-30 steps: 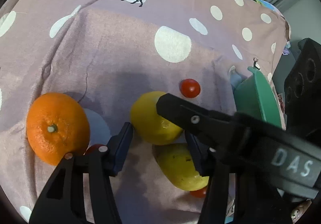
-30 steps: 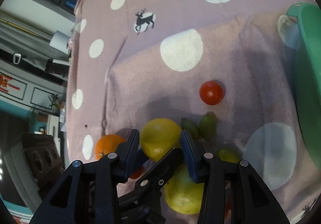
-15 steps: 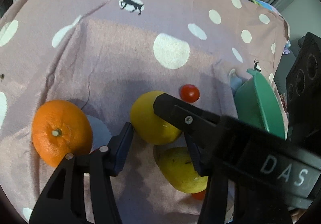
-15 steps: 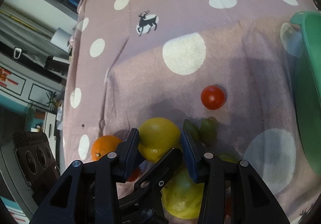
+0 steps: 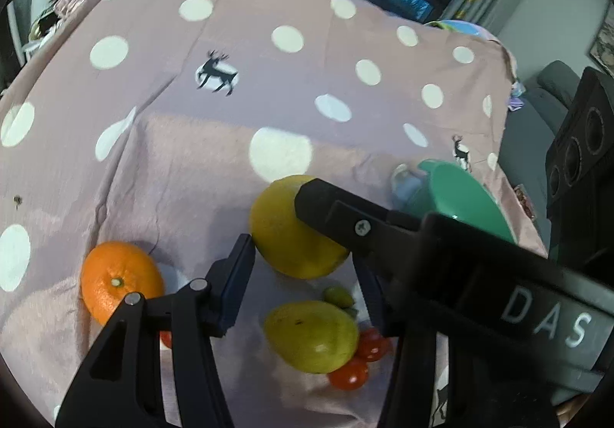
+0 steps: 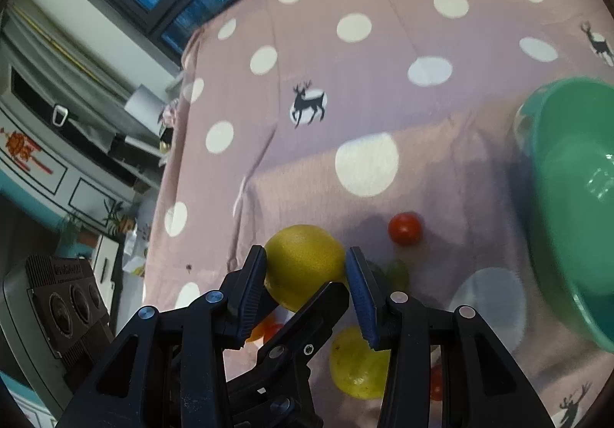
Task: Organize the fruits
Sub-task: 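Lift the lemon with the right gripper and carry it into the green bowl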
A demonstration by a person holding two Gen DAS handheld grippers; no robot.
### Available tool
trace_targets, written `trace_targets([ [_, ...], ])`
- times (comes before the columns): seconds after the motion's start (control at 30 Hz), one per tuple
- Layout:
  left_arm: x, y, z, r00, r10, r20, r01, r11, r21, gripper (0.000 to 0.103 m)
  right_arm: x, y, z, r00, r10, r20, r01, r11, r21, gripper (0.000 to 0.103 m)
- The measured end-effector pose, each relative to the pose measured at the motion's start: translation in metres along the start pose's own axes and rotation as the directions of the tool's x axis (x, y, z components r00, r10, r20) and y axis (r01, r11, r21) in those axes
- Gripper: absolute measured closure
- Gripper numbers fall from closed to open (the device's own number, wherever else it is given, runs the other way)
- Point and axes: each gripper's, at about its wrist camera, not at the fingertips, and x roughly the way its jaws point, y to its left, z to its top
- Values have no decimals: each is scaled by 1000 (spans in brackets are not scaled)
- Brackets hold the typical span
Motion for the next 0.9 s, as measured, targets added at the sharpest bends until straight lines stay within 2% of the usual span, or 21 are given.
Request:
trace_targets([
  [0.4,-10,-43,0,992,-87,87,77,990,119,51,-49,-16,1,990,-38,136,32,999,42,57],
  [0.53,-8,-56,-1,988,-126,87,113,982,149,51,-64,-24,0,982,-72,176,62,996,61,57],
  [0.9,0,-93,0,984,-160,77,137,960,246,51,-90,-48,-2,964,-107,245,76,989,130,57],
])
